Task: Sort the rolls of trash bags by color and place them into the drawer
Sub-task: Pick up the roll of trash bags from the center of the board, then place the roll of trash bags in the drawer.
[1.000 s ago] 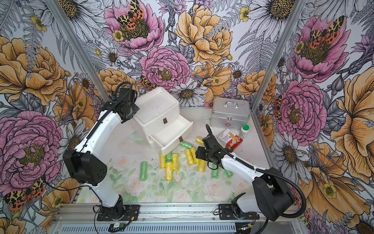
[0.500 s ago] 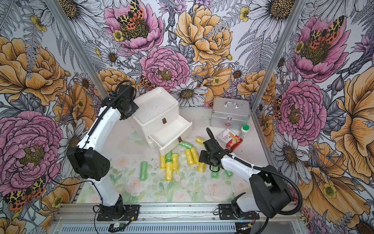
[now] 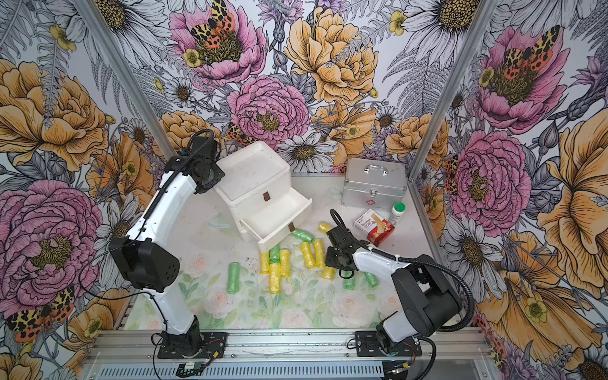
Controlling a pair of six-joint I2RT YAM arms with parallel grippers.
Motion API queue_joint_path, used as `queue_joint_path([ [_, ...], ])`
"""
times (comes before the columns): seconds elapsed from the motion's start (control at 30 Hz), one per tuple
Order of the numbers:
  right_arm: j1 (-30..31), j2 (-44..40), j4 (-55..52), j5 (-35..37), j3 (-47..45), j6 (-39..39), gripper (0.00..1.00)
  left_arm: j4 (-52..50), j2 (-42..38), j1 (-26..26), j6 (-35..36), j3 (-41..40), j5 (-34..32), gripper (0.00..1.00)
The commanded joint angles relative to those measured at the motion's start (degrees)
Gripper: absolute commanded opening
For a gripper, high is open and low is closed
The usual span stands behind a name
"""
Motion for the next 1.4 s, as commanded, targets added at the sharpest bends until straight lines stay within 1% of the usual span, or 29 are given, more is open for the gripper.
queue_joint_path([
  [0.0, -0.52, -0.01, -0.94, 0.74, -0.05, -0.04, 0.35, -1.66, 5.26, -0.94, -1.58, -2.2, 10.92, 0.0],
  [0.1, -0.61, -2.83, -1.04, -0.57, -0.59, 0.58, 0.33, -1.61, 5.76, -1.69, -1.85, -1.93, 11.36, 0.0],
  [0.27, -1.0, -10.2, -1.84, -1.19, -1.96, 2.32, 0.32, -1.65, 6.11, -1.77, -2.18, -2.47, 12.05, 0.0],
  [0.4, -2.52, -15.63, -2.35, -2.44, -2.5, 2.96, 0.32, -1.6, 6.03, -1.78, -2.32, -2.85, 12.49, 0.0],
  [0.5, -3.87, -17.88, -2.51, -5.0, -0.77, 3.45, 0.32, -1.65, 5.76, -1.8, -2.31, -3.15, 12.76, 0.0],
  [0.6, -4.41, -18.85, -3.18, -6.35, 3.21, 3.54, 0.32, -1.64, 5.45, -1.78, -2.41, -3.42, 12.99, 0.0],
  [0.7, -4.81, -17.37, -3.35, -7.49, 8.31, 2.75, 0.32, -1.65, 4.97, -1.8, -2.57, -3.79, 13.06, 0.0],
  [0.83, -5.23, -13.22, -4.1, -8.99, 15.59, 2.1, 0.32, -1.6, 4.62, -1.8, -2.64, -4.02, 13.52, 0.0],
  [1.07, -4.19, -4.42, -3.55, -13.46, 29.12, 4.45, 0.32, -1.74, 3.54, -1.71, -2.94, -4.86, 13.09, 0.0],
  [1.2, -3.06, 0.95, -2.13, -16.11, 36.13, 7.06, 0.32, -1.68, 3.47, -1.68, -3.03, -4.94, 13.21, 0.0],
  [1.37, -0.67, 6.12, -0.91, -16.41, 42.32, 9.21, 0.33, -1.67, 3.12, -1.71, -3.01, -5.17, 13.12, 0.0],
])
